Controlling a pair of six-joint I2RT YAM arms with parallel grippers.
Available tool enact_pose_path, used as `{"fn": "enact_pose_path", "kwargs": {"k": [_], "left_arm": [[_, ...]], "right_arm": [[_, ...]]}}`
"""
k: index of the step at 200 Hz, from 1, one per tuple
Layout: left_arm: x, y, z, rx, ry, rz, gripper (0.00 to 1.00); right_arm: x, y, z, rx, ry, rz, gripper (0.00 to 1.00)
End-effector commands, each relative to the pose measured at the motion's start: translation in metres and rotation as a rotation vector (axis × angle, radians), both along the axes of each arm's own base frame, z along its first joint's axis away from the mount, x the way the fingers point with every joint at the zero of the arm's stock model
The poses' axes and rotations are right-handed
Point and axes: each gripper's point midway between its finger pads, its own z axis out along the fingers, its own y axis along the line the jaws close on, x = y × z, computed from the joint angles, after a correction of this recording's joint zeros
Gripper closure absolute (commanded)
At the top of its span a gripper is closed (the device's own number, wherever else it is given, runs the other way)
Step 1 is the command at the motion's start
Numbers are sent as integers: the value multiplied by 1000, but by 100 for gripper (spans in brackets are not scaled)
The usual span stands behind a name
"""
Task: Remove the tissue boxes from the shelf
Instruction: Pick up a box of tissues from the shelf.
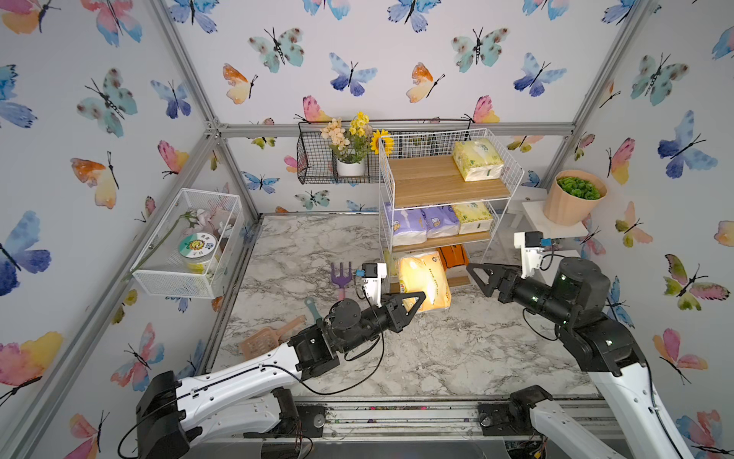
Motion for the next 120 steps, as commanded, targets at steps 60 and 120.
{"fn": "enact_pose_path", "kwargs": {"k": [60, 120], "left_arm": [[-6, 40, -51, -103, 71, -51, 75], [-13, 45, -71, -146, 90, -129, 71]], "right_arm": [[-16, 48, -87, 193, 209, 284, 16], [-37, 89, -113, 205, 249, 403, 14]]}}
